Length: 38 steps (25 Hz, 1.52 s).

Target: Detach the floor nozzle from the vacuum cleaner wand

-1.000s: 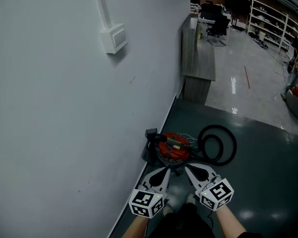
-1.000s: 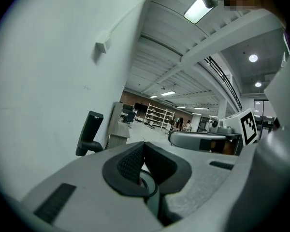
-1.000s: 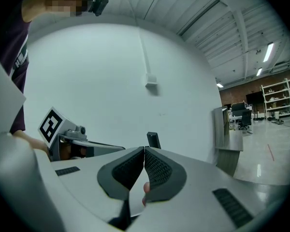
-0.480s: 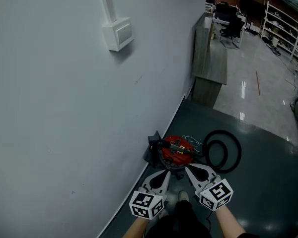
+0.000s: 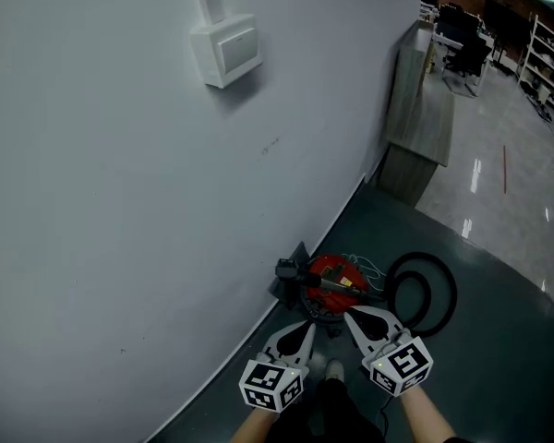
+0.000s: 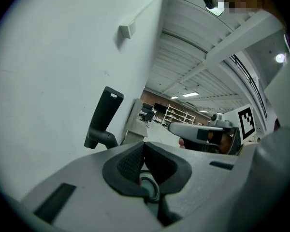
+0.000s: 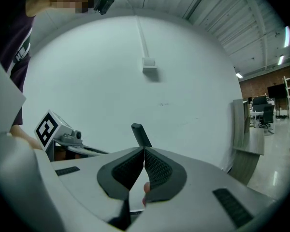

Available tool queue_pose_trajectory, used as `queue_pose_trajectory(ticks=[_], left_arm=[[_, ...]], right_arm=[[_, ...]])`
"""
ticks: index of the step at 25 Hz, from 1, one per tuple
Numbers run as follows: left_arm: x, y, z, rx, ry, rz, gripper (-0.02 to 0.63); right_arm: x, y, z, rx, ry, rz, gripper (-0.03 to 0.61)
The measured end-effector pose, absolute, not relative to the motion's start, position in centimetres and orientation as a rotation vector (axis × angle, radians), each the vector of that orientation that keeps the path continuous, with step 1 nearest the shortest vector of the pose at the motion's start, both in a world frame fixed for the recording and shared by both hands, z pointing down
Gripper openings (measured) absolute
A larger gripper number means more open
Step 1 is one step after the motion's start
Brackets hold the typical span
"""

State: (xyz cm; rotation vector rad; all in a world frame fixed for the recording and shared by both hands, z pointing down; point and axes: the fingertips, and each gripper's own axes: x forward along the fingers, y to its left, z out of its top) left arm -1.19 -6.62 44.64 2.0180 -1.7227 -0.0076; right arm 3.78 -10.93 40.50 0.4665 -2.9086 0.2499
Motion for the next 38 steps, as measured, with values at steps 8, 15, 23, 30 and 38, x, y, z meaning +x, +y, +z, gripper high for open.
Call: queue_pose_trajectory(ticks=[8, 15, 23, 30, 38], left_arm=[[-2.5, -9.7, 46.9, 1.878, -1.819, -0.053, 0.005], [-3.8, -11.0, 50.3, 1.769, -1.858, -0.129, 0.005], [-4.5, -12.5, 55.0, 1.747, -1.858, -0.217, 0.009], [-4.4, -14.6, 59.2, 1.764, -1.822, -0.286, 0.103], [-3.6, -17.8, 60.6, 1.827, -1.841, -0.344, 0.221]], right_arm=[[2.2, -14.7, 41.9, 0.292, -2.898, 0.216, 0.02], [0.5, -16.4, 43.4, 0.22, -2.855, 0.147, 0.021], [-2.6, -16.8, 45.9, 0.094, -2.808, 0.045, 0.023], [-5.2, -16.6, 47.9, -0.006, -2.776, -0.05, 0.031], [-6.7, -16.3, 49.8, -0.08, -2.736, -0.119, 0.079]])
